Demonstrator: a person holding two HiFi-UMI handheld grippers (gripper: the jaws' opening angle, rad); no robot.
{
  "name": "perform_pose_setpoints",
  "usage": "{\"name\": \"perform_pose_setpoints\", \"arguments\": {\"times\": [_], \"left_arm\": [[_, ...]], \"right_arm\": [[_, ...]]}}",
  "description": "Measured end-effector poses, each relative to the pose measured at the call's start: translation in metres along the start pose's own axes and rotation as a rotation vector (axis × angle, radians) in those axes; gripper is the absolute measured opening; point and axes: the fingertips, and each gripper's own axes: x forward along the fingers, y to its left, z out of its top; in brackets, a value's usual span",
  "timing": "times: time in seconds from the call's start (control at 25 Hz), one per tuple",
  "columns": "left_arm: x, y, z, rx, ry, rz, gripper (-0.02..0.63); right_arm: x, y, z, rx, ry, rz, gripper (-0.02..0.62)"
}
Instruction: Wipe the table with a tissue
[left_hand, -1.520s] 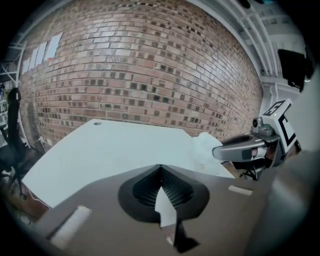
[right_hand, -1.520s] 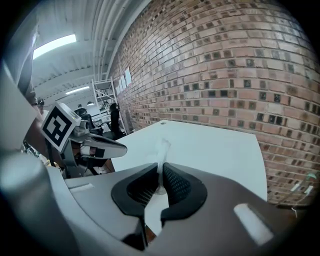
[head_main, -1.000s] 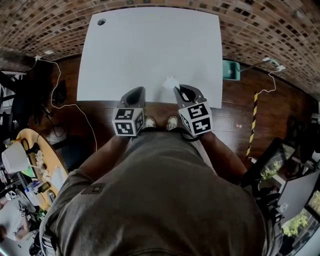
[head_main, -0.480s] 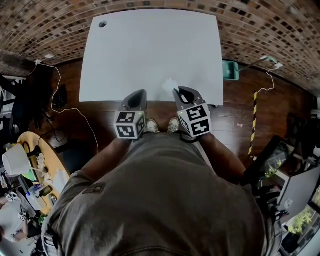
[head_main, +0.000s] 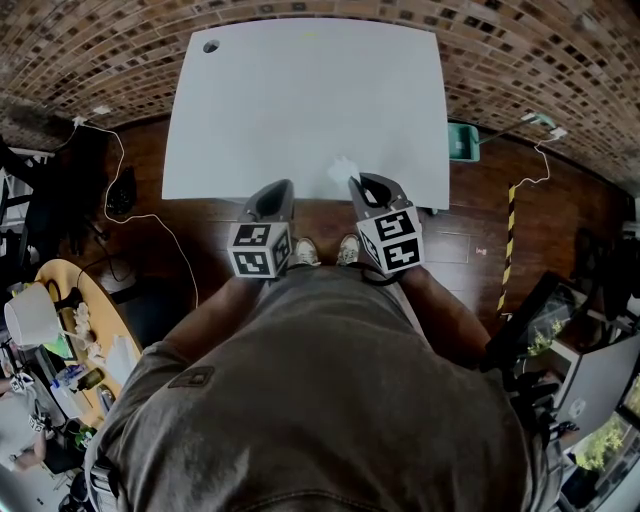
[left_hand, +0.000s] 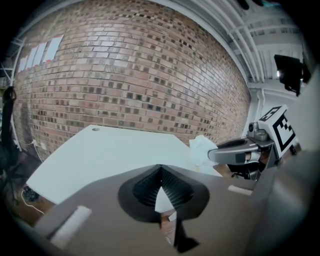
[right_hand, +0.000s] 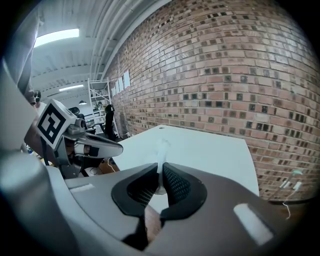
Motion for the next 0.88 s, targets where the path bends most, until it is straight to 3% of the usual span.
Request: {"name": "perform_pose_setpoints", "arguments": {"times": [0.88], "left_arm": [[-0.006,0.003,0.001,0.0,-0.011,0.009,0.002]], "right_arm": [[0.003,0.012,0.001,-0.016,-0.013,0.006,0.037]]}}
